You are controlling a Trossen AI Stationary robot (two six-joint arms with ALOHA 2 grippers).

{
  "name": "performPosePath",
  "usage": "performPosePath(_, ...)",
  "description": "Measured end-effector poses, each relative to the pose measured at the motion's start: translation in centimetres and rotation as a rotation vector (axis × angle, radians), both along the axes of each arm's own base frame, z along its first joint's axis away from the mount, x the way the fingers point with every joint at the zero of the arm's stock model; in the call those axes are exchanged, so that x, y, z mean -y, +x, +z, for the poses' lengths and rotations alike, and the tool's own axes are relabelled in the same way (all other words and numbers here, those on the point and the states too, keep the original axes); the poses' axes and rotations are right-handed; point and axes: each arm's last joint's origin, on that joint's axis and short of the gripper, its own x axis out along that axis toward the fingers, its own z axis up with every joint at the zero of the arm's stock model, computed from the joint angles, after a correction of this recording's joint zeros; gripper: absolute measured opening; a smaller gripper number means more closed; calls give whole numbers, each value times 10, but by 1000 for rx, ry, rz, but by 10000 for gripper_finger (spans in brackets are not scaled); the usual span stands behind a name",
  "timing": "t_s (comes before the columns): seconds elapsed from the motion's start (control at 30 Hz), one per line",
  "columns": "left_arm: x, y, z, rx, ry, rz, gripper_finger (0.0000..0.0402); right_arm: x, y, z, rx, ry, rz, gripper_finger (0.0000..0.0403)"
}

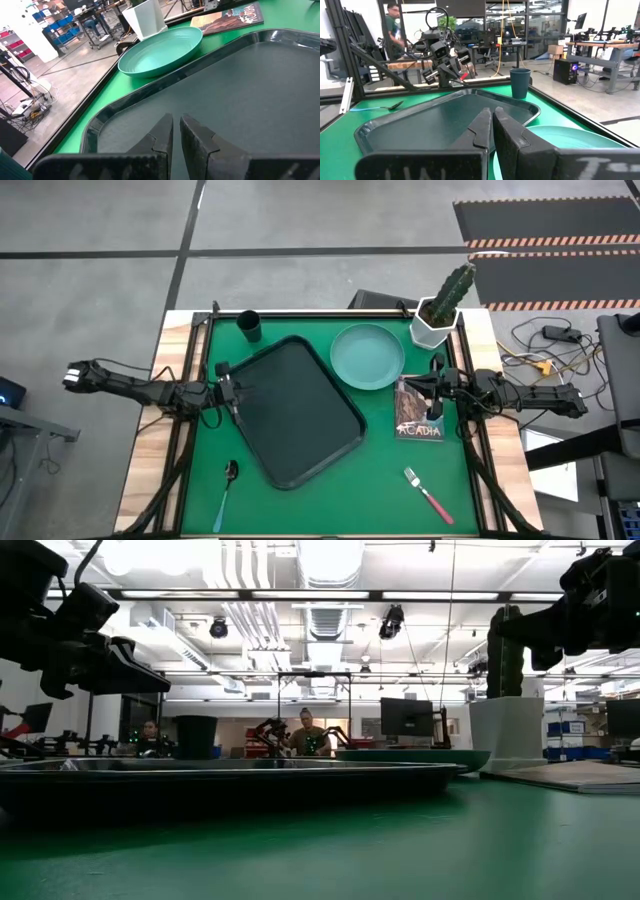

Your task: Pick and place plate/cup/fork/spoon on tray

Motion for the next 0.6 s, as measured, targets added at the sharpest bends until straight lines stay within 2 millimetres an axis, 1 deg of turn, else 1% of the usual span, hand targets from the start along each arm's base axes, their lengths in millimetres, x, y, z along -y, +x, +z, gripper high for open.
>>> performPosePath(0.33,0,0,0,3,-4,1,17,0,0,0,-1,-11,-1,9)
performPosePath(0.4,0,1,4,69,-84,21,17,0,0,0,1,-6,-1,9)
performPosePath(0.53,1,4,18,320,-352,64,17,0,0,2,35,82,3,9)
performPosePath(0.6,1,5,27,431,-447,64,17,0,0,3,52,120,6,9)
